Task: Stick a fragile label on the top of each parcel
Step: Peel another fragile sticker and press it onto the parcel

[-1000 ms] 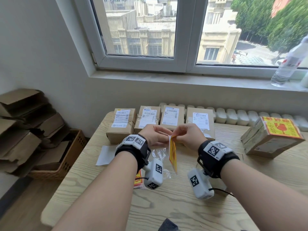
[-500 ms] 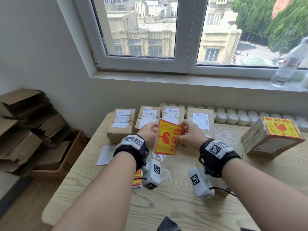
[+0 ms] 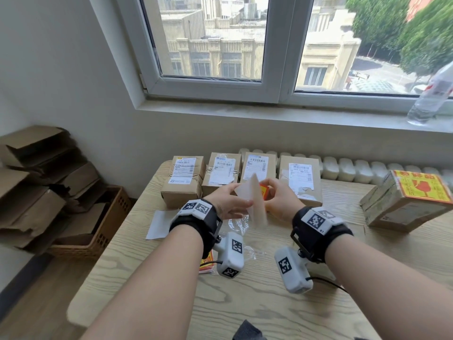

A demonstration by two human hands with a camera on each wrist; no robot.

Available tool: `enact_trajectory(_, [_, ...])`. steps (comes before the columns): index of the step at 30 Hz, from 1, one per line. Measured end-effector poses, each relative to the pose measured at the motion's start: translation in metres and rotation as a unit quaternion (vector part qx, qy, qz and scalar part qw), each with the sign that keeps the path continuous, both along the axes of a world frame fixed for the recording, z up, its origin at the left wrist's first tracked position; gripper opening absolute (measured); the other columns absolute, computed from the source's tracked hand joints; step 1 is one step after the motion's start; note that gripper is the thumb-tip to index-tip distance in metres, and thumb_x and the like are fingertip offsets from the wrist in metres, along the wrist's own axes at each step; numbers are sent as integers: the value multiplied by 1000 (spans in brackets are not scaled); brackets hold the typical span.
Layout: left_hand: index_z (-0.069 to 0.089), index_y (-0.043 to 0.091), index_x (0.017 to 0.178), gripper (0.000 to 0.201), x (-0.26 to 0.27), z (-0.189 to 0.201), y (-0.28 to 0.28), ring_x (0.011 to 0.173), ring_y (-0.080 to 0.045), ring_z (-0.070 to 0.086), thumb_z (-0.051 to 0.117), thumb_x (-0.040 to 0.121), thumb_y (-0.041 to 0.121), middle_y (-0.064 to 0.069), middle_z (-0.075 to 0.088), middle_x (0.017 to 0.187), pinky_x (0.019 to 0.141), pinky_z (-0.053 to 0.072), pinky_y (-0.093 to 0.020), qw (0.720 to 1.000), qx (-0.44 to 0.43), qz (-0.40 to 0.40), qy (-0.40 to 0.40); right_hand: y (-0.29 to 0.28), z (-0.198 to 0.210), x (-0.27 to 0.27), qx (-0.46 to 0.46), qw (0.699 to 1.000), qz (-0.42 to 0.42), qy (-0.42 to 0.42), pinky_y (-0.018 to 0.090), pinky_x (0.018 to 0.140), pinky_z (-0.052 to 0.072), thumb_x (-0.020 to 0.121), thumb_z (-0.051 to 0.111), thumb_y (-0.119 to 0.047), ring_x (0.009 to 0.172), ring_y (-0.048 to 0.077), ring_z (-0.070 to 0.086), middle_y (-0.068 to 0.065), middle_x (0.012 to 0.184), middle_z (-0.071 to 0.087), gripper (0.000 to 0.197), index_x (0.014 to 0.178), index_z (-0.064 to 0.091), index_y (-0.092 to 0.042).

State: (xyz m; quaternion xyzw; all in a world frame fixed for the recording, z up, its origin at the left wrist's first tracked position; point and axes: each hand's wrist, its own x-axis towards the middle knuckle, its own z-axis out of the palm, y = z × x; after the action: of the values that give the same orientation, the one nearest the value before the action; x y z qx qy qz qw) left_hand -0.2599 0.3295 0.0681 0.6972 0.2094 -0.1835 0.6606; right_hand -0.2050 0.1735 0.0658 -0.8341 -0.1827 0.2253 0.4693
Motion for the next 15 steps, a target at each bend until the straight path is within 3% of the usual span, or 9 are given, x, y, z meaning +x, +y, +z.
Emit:
enact_trajectory(2, [49, 17, 123, 49, 0, -4, 3, 92, -24, 67, 70, 82, 1, -12, 65, 106, 84, 57, -36, 1000, 10, 10, 0, 2, 0, -1, -8, 1000, -9, -8, 10, 52, 41, 78, 76, -8, 64, 4, 53, -6, 74, 57, 40, 109, 52, -18])
enact_trajectory(3, [50, 13, 124, 50, -1, -7, 6, 93, -26, 67, 69, 81, -2, -13, 65, 107, 82, 58, -36, 1000, 12, 16, 4, 3, 0, 0, -9, 1000, -11, -1, 10, 53, 42, 77, 76, -6, 66, 4, 55, -6, 76, 58, 43, 111, 52, -18])
enact_trajectory(7, [55, 7, 121, 48, -5, -17, 23, 94, -28, 66, 66, 78, -13, -17, 66, 113, 72, 59, -34, 997, 14, 74, 9, 8, -8, 4, -17, 999, -23, 40, 23, 69, 54, 77, 74, 0, 88, 12, 64, -3, 94, 64, 51, 118, 50, -17])
enact_trajectory(11, [54, 11, 101, 35, -15, -22, 52, 94, -28, 61, 62, 81, -16, -8, 64, 94, 78, 55, -37, 989, 41, 140, 26, 15, -17, 9, -35, 997, -43, 53, 25, 70, 55, 78, 71, 4, 88, 13, 63, -3, 94, 61, 53, 122, 49, -16])
enact_trajectory(15, [55, 11, 106, 36, -18, -36, 90, 102, -32, 62, 60, 81, -15, -13, 63, 106, 86, 55, -41, 975, 90, 199, 49, 29, -27, 14, -53, 994, -69, 61, 20, 57, 51, 79, 69, 7, 81, 7, 59, -2, 95, 57, 56, 125, 46, -16])
